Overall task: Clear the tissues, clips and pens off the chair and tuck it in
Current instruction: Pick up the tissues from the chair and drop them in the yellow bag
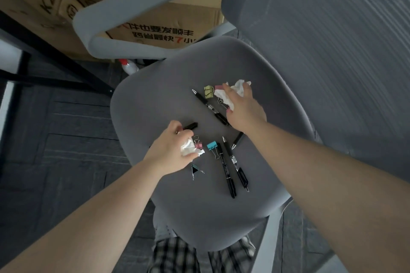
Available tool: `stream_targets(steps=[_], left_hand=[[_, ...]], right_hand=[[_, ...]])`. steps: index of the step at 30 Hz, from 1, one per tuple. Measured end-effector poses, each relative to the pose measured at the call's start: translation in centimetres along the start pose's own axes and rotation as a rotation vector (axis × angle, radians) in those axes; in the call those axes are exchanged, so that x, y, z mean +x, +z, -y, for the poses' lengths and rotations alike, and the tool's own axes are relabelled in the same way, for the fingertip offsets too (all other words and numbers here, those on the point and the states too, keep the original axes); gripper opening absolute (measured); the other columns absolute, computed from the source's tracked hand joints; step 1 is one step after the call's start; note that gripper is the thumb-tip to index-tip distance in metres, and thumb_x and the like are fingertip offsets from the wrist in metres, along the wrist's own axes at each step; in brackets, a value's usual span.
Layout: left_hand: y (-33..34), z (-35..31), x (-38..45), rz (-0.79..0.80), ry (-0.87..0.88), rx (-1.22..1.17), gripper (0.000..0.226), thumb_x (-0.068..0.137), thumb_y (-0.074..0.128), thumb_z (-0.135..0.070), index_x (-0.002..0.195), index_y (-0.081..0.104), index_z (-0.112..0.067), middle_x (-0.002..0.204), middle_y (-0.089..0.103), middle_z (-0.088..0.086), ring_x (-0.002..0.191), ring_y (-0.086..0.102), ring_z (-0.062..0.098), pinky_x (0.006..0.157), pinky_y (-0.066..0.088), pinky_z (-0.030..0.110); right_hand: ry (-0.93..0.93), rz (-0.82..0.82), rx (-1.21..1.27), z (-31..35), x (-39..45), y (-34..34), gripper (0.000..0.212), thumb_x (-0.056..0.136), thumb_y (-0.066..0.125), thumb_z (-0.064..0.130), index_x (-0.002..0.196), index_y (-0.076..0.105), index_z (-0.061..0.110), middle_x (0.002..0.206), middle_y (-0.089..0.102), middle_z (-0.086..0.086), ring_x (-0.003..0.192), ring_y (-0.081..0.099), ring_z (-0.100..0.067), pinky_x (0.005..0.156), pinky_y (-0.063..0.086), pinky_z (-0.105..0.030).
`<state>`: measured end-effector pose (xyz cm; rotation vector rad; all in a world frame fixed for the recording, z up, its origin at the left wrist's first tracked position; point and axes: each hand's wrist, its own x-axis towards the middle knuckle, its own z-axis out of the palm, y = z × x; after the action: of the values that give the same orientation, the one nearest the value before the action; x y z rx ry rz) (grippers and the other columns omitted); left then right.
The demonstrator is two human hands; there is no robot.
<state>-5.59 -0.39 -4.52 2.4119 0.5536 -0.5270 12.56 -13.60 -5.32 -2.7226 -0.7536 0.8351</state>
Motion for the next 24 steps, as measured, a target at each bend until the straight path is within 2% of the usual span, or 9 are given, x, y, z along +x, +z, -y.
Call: stream_targets(steps=[4, 10, 16, 20, 24], left_hand=[[0.7, 0.4, 0.0, 0.017, -0.017, 0.053, 0.045, 0.070, 0.078, -0.036, 0.109, 0.062, -0.018, 0.117, 0.044, 0.000, 0.099, 0.052, 0.021, 0.070, 0.049, 0.034], [1.8, -0.1, 0.0, 0.044, 0.016, 0.202, 0.020, 0.077, 0.060, -0.009, 0.096, 0.060, -0.008, 0.113, 0.044, 0.002, 0.099, 0.046, 0.023, 0.061, 0.047, 0.033], [-0.1, -1.8, -0.5, 0.008, -0.018, 0.165, 0.024, 0.078, 0.057, -0.011, 0.101, 0.061, -0.008, 0.114, 0.045, 0.003, 0.102, 0.046, 0.022, 0.067, 0.047, 0.033], [-2.3, -3.2, -2.2, -0.050, -0.087, 0.144, 0.027, 0.081, 0.058, -0.013, 0.108, 0.062, -0.011, 0.119, 0.046, 0.002, 0.106, 0.046, 0.021, 0.066, 0.038, 0.029], [-4.2, -3.7, -4.3, -0.104, -0.137, 0.118, 0.026, 0.081, 0.059, -0.013, 0.107, 0.061, -0.011, 0.121, 0.045, 0.003, 0.107, 0.046, 0.023, 0.069, 0.043, 0.032]], right_hand=[[0.010, 0.012, -0.031, -0.2, 0.7, 0.7, 0.060, 0.086, 0.057, 0.012, 0.140, 0.037, 0.029, 0.148, 0.026, -0.012, 0.116, 0.048, -0.039, 0.080, 0.046, -0.042], [0.021, -0.064, -0.075, -0.1, 0.7, 0.3, 0.036, 0.088, 0.056, 0.009, 0.123, 0.050, 0.013, 0.127, 0.040, -0.014, 0.101, 0.054, -0.037, 0.066, 0.038, -0.035], [-0.043, -0.111, -0.059, -0.7, -0.8, -0.9, 0.033, 0.087, 0.063, 0.014, 0.118, 0.055, 0.012, 0.120, 0.046, -0.013, 0.094, 0.055, -0.035, 0.061, 0.035, -0.033], [-0.085, -0.116, -0.073, -0.1, -3.1, -2.1, 0.030, 0.090, 0.060, 0.017, 0.119, 0.055, 0.013, 0.121, 0.046, -0.011, 0.095, 0.055, -0.032, 0.061, 0.035, -0.032], [-0.175, -0.073, -0.093, 1.8, -4.7, -4.0, 0.032, 0.090, 0.056, 0.014, 0.122, 0.054, 0.015, 0.123, 0.045, -0.010, 0.098, 0.054, -0.032, 0.064, 0.039, -0.033]])
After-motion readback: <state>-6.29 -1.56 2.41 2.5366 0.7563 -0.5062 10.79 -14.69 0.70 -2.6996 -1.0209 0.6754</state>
